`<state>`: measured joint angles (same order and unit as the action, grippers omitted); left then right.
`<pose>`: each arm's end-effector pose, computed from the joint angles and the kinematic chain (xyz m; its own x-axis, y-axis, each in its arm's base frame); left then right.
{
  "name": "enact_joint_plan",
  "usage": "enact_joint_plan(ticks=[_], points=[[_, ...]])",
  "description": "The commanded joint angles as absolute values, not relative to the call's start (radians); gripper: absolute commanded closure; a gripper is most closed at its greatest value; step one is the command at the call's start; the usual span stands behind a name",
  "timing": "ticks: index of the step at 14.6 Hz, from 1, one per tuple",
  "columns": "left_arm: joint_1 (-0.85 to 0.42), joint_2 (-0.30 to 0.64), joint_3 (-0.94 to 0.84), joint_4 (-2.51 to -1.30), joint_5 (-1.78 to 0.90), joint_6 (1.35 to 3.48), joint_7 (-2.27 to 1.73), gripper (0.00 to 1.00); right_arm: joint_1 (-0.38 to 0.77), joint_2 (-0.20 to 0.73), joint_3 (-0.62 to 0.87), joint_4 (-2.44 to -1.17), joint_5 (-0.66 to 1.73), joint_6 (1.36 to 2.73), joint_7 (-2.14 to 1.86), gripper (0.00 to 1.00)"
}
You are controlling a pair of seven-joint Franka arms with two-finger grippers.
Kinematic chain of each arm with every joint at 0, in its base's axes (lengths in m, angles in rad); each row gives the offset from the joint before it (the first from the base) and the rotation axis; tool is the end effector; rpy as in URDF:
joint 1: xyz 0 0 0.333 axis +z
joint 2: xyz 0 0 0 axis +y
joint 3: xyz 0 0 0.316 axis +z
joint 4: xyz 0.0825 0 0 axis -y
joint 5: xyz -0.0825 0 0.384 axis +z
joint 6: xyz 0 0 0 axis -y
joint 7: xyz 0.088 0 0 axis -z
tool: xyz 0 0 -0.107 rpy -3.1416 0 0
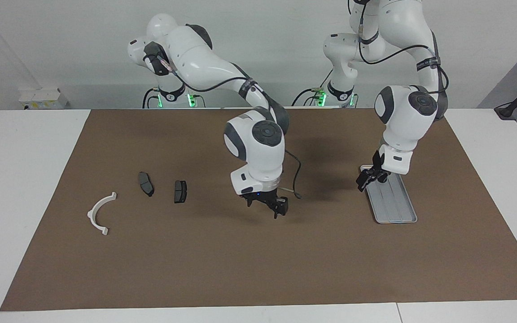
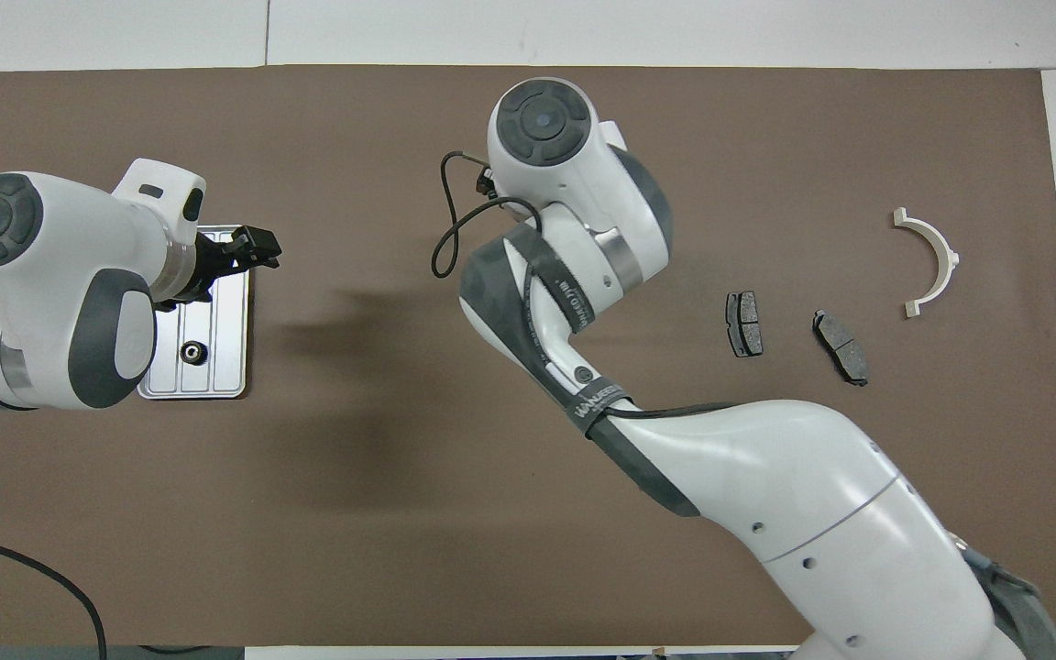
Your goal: Pick bearing gear from pile to tray
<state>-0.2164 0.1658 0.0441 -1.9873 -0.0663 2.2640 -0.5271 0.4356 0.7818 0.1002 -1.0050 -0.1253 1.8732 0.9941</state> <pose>0.5896 -0.1052 0.3923 0.9200 0.3855 0.0709 0.3783 -0.9206 0.0969 0.6808 0.3617 0.4001 0.8920 -0.4426 0.0920 -0.4402 -0.8967 -0.0462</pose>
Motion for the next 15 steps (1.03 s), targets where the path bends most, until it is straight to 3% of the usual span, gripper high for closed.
enact_joint_plan(ticks=[1, 7, 10, 13, 15], points=[[-0.302, 0.248, 0.058, -1.87, -0.08, 2.235, -0.645, 0.0, 0.345, 0.657, 0.115, -1.035, -0.087, 1.769, 0.716, 0.0], [-0.492, 0.517, 0.066, -1.534, -0.075, 2.146, -0.949, 0.0, 0.123, 0.454, 0.106, -1.04, -0.025, 1.511, 0.174, 0.0], [-0.535, 0.566, 0.067, -1.496, -0.075, 2.149, -0.994, 0.0, 0.051, 0.347, 0.101, -1.064, -0.014, 1.395, 0.069, 0.0], [-0.583, 0.617, 0.069, -1.485, -0.066, 2.143, -1.021, 0.03, 0.003, 0.209, 0.098, -1.184, -0.015, 1.368, 0.002, 0.0], [-0.603, 0.623, 0.067, -1.488, -0.069, 2.146, -1.028, 0.11, -0.024, 0.112, 0.098, -1.29, -0.015, 1.379, -0.003, 0.0]])
